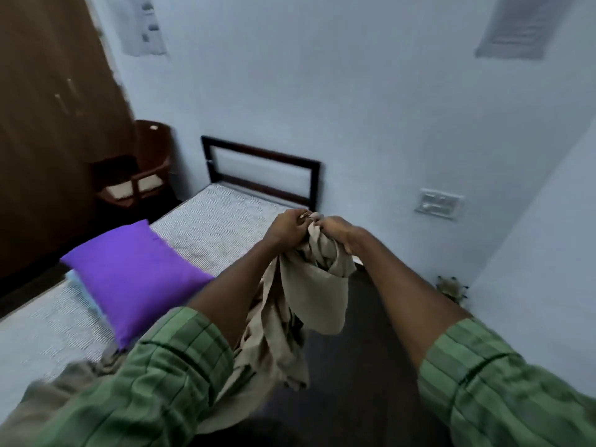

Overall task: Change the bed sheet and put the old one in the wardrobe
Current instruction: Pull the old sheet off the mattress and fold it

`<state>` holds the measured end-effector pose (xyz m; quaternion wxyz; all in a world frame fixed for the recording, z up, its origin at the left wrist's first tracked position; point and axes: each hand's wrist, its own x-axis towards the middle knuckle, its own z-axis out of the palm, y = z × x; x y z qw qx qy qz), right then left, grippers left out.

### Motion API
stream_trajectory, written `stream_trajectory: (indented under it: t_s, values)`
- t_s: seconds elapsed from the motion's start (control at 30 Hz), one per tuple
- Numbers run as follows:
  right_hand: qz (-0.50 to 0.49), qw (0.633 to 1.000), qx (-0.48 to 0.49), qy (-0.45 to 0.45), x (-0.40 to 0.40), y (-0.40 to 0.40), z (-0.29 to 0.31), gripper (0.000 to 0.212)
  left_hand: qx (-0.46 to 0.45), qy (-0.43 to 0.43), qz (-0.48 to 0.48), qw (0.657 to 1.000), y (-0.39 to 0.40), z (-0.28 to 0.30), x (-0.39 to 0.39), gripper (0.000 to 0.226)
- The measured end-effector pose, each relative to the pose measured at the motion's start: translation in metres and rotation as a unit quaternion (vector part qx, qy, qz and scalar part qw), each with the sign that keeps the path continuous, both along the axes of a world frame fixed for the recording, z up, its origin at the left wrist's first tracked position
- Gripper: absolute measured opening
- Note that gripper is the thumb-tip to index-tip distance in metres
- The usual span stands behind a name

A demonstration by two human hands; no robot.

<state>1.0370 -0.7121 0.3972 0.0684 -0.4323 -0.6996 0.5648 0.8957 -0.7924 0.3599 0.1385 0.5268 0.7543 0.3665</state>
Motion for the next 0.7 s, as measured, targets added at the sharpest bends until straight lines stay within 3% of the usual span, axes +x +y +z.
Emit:
stream_trajectory:
  t_s: [0.17, 0.3, 0.4, 0.5, 0.6, 0.7]
  values:
    - [-0.182, 0.979, 0.085, 0.031, 0.043, 0.063, 0.046, 0.035, -0.003, 0.100, -0.068, 0.993, 0.074, 0.052, 0.035, 0.033]
    - [-0.294, 0.937, 0.180, 0.050, 0.085, 0.090, 0.105, 0.040, 0.017, 0.180, -0.156, 0.971, 0.112, 0.104, 0.070, 0.038]
    - [-0.356, 0.899, 0.243, 0.072, 0.116, 0.097, 0.148, 0.046, 0.020, 0.232, -0.227, 0.946, 0.129, 0.141, 0.102, 0.058]
    - [-0.432, 0.847, 0.299, 0.083, 0.149, 0.103, 0.180, 0.041, 0.020, 0.335, -0.277, 0.900, 0.140, 0.169, 0.134, 0.081]
    - [-0.483, 0.806, 0.324, 0.113, 0.187, 0.108, 0.203, 0.036, 0.017, 0.461, -0.289, 0.839, 0.148, 0.177, 0.160, 0.080]
    - [-0.467, 0.819, 0.313, 0.114, 0.222, 0.116, 0.217, 0.038, 0.019, 0.557, -0.305, 0.773, 0.158, 0.181, 0.164, 0.067]
